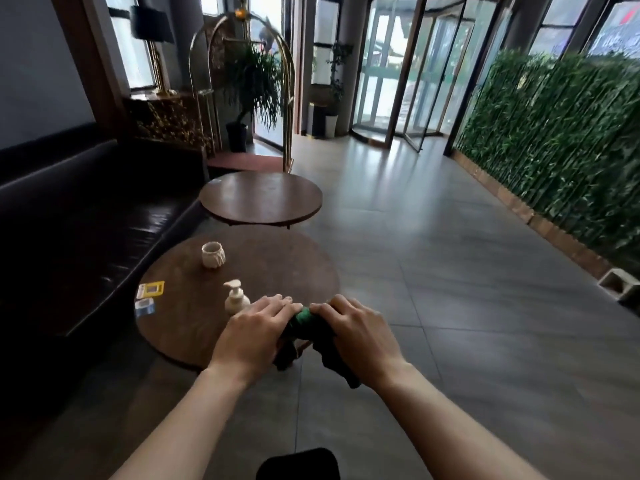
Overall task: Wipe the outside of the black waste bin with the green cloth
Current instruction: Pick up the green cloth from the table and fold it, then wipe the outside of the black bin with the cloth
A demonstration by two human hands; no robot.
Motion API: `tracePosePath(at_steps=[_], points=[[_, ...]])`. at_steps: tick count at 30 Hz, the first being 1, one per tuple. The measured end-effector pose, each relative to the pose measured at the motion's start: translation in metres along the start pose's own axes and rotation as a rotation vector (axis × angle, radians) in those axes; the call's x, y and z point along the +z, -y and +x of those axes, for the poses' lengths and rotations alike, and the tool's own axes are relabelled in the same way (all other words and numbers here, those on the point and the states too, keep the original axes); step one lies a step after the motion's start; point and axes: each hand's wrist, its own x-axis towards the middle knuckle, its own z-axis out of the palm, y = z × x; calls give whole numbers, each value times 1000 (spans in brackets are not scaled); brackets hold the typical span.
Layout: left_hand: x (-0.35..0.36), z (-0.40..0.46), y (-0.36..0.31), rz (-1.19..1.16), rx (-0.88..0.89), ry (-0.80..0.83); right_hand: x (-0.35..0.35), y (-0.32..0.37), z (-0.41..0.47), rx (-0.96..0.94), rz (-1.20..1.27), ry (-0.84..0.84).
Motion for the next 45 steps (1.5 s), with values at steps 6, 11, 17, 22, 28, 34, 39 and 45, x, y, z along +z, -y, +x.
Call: tracePosePath(at_steps=[6, 11, 17, 22, 28, 34, 39, 45], points=[[59, -39, -3, 12, -34, 56, 62, 4, -39, 10, 25, 64], [110, -61, -7, -4, -46, 97, 104, 1, -68, 33, 53, 94], [172, -81, -11, -10, -35, 150, 163, -11, -100, 43, 54, 99], [224, -106, -13, -17, -48, 192, 221, -17, -130, 29, 84, 61], [291, -135, -9, -35, -75, 229, 292, -23, -159, 24, 101, 66], [372, -149, 12, -45, -82, 246, 375, -35, -171, 36, 143, 75], [445, -151, 38, -60, -63, 225, 454, -49, -172, 79, 187, 69], [529, -149, 67, -33, -24, 193, 537, -68, -170, 101, 196, 35]])
